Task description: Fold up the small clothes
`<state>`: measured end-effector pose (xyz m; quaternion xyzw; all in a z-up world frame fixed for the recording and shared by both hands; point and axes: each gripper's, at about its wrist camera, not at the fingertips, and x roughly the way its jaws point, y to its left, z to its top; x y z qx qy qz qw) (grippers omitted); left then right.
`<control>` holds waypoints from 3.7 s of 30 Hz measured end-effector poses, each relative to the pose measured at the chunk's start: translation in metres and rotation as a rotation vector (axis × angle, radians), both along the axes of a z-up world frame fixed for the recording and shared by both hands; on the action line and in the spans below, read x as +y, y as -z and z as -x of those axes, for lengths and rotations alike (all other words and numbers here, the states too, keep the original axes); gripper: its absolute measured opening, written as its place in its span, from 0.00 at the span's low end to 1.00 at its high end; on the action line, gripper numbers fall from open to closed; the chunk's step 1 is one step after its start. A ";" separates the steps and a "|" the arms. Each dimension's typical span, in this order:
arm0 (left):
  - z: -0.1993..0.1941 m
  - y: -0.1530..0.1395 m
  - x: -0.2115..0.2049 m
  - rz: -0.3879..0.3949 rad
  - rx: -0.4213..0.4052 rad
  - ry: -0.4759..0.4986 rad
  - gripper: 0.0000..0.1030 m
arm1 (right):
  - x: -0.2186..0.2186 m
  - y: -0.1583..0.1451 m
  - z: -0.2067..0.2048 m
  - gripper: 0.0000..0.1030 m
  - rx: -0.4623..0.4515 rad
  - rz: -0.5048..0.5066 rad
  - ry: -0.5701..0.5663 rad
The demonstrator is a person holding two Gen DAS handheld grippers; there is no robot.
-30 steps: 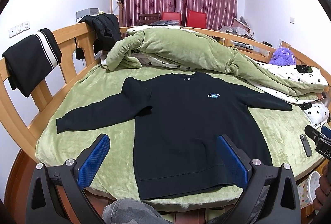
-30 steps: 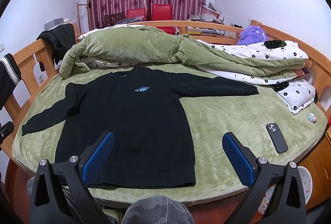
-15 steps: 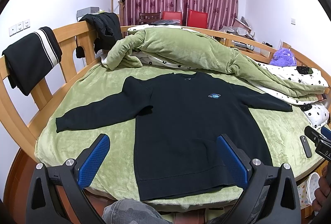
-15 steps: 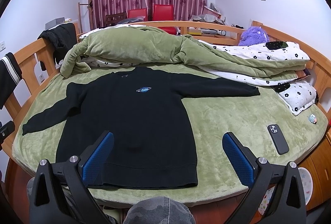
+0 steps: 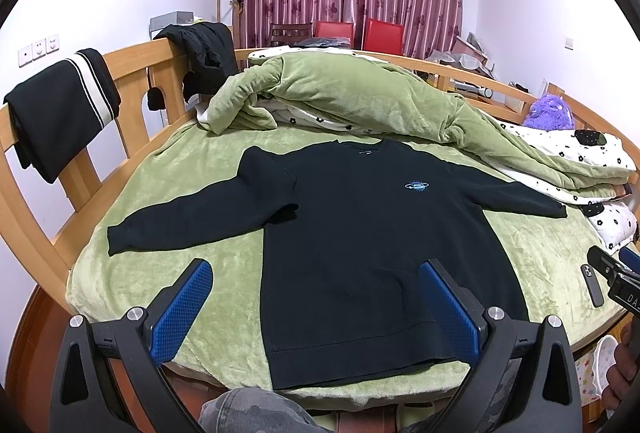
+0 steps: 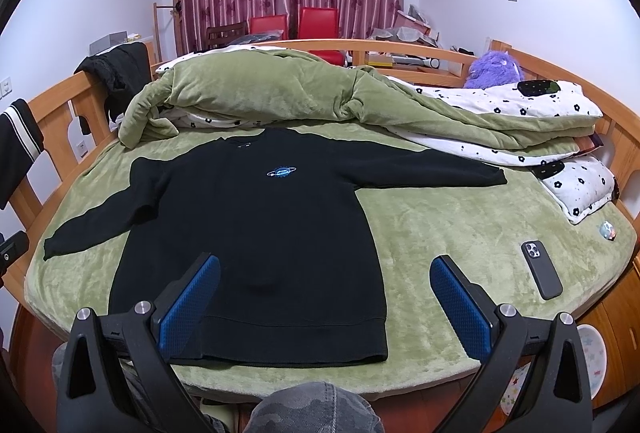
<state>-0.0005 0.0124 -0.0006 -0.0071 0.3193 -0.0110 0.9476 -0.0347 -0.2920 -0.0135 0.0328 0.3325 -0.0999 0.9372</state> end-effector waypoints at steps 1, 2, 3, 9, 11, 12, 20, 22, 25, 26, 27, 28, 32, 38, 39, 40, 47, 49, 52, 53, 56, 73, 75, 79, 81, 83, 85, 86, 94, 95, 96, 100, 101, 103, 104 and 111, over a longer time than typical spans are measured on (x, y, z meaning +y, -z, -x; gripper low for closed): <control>0.000 0.000 0.000 0.000 0.000 -0.001 1.00 | 0.000 0.000 0.000 0.99 0.000 0.000 0.000; 0.000 0.000 0.001 0.001 0.000 0.000 1.00 | 0.000 0.000 0.000 1.00 0.000 -0.001 0.000; -0.001 0.000 0.001 0.001 0.001 0.001 1.00 | 0.000 0.000 0.000 1.00 -0.001 -0.002 0.000; -0.001 0.001 0.003 0.000 0.000 0.000 1.00 | 0.005 0.003 -0.008 1.00 0.008 -0.003 -0.008; -0.001 0.000 0.003 0.001 0.000 0.000 1.00 | 0.007 0.005 -0.011 0.99 0.012 -0.005 -0.012; -0.001 0.000 0.002 -0.001 0.001 -0.001 1.00 | 0.006 0.005 -0.014 1.00 0.013 -0.005 -0.015; -0.026 0.019 0.013 0.021 0.028 -0.025 1.00 | 0.009 0.012 -0.039 1.00 0.027 -0.017 -0.039; -0.039 0.025 0.014 0.024 0.043 -0.034 1.00 | 0.009 0.015 -0.048 1.00 0.034 -0.019 -0.044; -0.062 0.037 0.020 0.039 0.065 -0.044 1.00 | 0.010 0.024 -0.063 1.00 0.044 -0.014 -0.050; -0.067 0.041 0.023 0.043 0.071 -0.053 1.00 | 0.009 0.027 -0.068 1.00 0.047 -0.013 -0.051; -0.073 0.045 0.027 0.047 0.079 -0.062 0.99 | 0.010 0.031 -0.074 1.00 0.056 -0.013 -0.054; -0.081 0.051 0.032 0.056 0.092 -0.076 0.98 | 0.010 0.035 -0.080 0.99 0.062 -0.013 -0.056; -0.105 0.074 0.060 0.084 0.129 -0.117 0.95 | 0.011 0.051 -0.105 0.99 0.075 0.003 -0.049; -0.139 0.119 0.134 0.174 0.192 -0.236 0.92 | 0.019 0.068 -0.143 0.99 0.062 0.018 -0.067; -0.143 0.126 0.146 0.192 0.202 -0.257 0.91 | 0.021 0.072 -0.149 1.00 0.064 0.020 -0.073; -0.147 0.134 0.159 0.204 0.215 -0.280 0.90 | 0.024 0.075 -0.155 0.99 0.068 0.022 -0.080; -0.173 0.184 0.240 0.264 0.281 -0.425 0.77 | 0.050 0.105 -0.197 0.99 0.116 0.019 -0.134; -0.179 0.198 0.261 0.291 0.289 -0.473 0.71 | 0.060 0.114 -0.208 0.99 0.132 0.006 -0.153; -0.188 0.216 0.287 0.323 0.295 -0.529 0.63 | 0.072 0.125 -0.222 0.99 0.145 0.004 -0.178; -0.192 0.223 0.297 0.342 0.292 -0.548 0.58 | 0.076 0.128 -0.226 0.99 0.147 0.008 -0.185; -0.198 0.233 0.319 0.385 0.263 -0.596 0.54 | 0.085 0.133 -0.237 0.99 0.155 0.027 -0.204; -0.260 0.156 0.289 0.205 0.097 -0.505 0.06 | 0.059 0.119 -0.262 0.99 0.123 0.006 -0.211; -0.269 0.137 0.268 0.204 0.064 -0.461 0.06 | 0.050 0.115 -0.262 0.99 0.116 0.000 -0.211; -0.293 0.096 0.201 0.175 0.017 -0.368 0.06 | 0.020 0.100 -0.260 0.97 0.088 -0.028 -0.198; -0.302 0.084 0.172 0.169 0.007 -0.328 0.06 | 0.003 0.094 -0.258 0.97 0.067 -0.033 -0.190; -0.313 0.072 0.131 0.161 -0.001 -0.273 0.06 | -0.022 0.091 -0.255 0.97 0.046 -0.031 -0.165; -0.321 0.066 0.094 0.168 -0.006 -0.226 0.06 | -0.046 0.092 -0.252 0.97 0.037 -0.034 -0.130; -0.328 0.064 0.073 0.168 -0.005 -0.200 0.05 | -0.058 0.093 -0.250 0.97 0.034 -0.044 -0.115; -0.365 0.067 -0.074 0.173 0.019 -0.015 0.05 | -0.146 0.126 -0.244 0.94 0.080 -0.095 0.018; -0.367 0.069 -0.090 0.176 0.023 0.005 0.05 | -0.150 0.127 -0.244 0.93 0.082 -0.093 0.025; -0.369 0.072 -0.104 0.181 0.026 0.023 0.05 | -0.154 0.129 -0.244 0.93 0.082 -0.098 0.034; -0.377 0.088 -0.168 0.209 0.057 0.120 0.05 | -0.168 0.139 -0.249 0.93 0.097 -0.135 0.028; -0.378 0.092 -0.181 0.213 0.064 0.140 0.05 | -0.171 0.140 -0.249 0.93 0.099 -0.136 0.030; -0.382 0.104 -0.210 0.222 0.085 0.186 0.05 | -0.174 0.142 -0.250 0.93 0.097 -0.139 0.032; -0.384 0.109 -0.220 0.225 0.097 0.203 0.05 | -0.173 0.142 -0.250 0.93 0.097 -0.139 0.031; -0.383 0.147 -0.269 0.259 0.184 0.308 0.06 | -0.166 0.144 -0.253 0.93 0.106 -0.128 0.009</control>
